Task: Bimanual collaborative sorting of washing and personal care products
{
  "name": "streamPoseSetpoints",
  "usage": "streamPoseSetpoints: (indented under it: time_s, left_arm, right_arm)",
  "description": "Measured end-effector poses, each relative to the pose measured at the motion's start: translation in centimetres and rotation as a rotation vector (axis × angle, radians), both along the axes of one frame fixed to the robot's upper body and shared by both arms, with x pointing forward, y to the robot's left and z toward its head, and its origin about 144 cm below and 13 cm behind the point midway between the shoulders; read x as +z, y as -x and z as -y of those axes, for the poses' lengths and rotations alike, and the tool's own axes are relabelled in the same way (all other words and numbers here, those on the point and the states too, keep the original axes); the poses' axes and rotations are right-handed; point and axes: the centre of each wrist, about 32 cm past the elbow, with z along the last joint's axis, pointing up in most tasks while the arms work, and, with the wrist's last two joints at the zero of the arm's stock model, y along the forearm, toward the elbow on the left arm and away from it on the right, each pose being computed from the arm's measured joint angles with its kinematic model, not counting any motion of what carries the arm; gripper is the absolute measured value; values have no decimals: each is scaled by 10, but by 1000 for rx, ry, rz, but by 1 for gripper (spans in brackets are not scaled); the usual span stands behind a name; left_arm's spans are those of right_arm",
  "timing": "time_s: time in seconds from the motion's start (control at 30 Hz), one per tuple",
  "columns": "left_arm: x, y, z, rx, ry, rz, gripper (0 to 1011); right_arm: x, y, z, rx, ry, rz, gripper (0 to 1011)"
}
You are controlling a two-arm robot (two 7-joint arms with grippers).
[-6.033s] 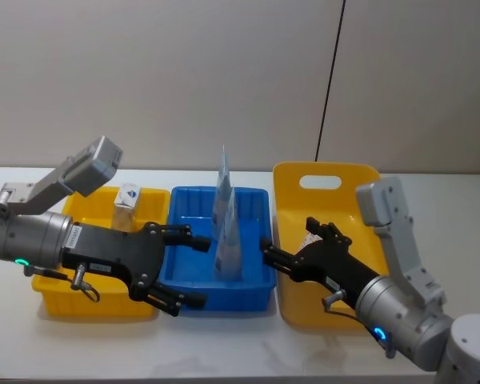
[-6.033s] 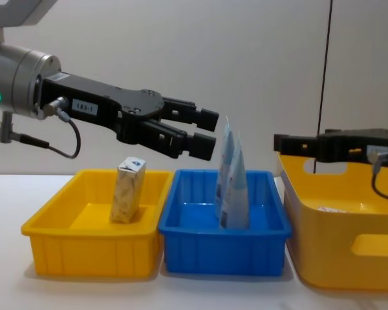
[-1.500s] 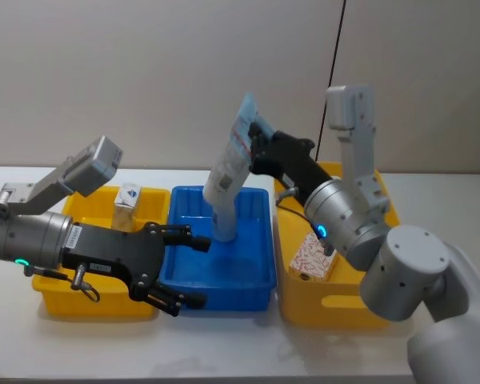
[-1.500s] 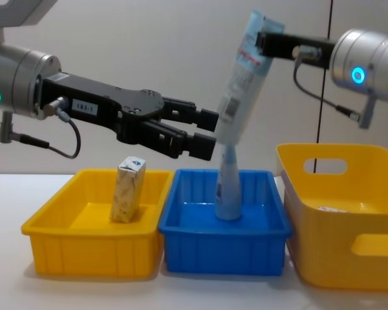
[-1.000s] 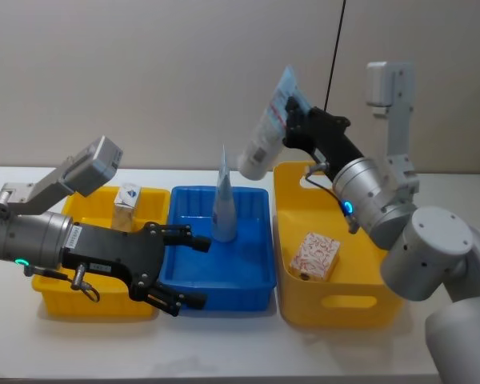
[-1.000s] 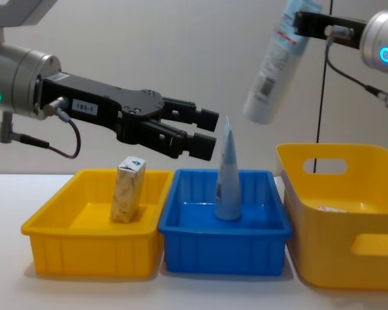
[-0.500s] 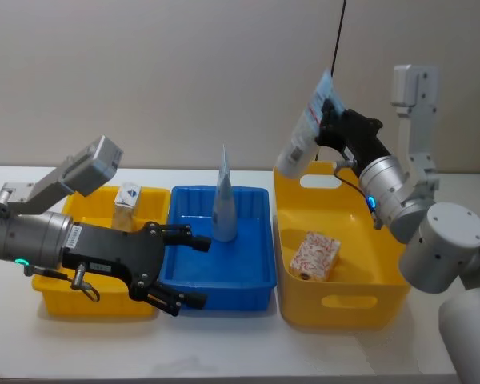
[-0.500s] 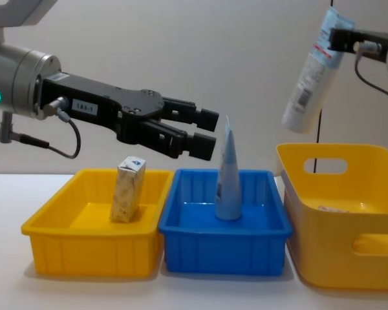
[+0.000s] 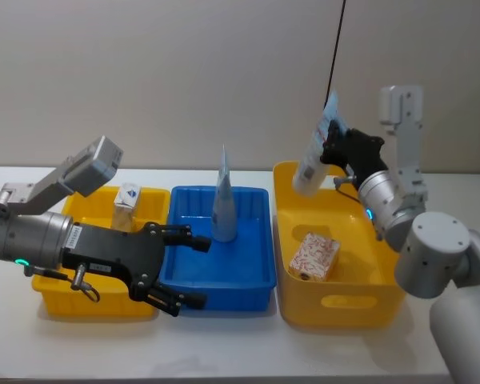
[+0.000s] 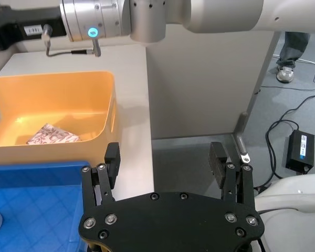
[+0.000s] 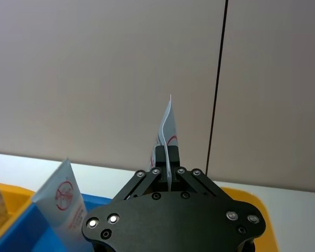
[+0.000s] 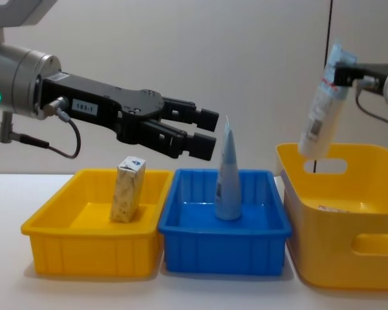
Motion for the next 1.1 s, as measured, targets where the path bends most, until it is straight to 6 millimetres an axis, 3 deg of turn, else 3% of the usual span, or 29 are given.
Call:
streamPoseSetpoints:
  time_s: [0.53,0.67,1.1]
  left_arm:
    - [0,0,0,0,0,0,1001]
    - [0,0,0,0,0,0,1001]
    - [0,0,0,0,0,0,1001]
  right_arm:
    - [-34,-18,-14,-61,77,-36,0]
    - [-40,-20,-15,-75,90,-31,56]
    - [-37,-17,-14,-61,73,-10,460]
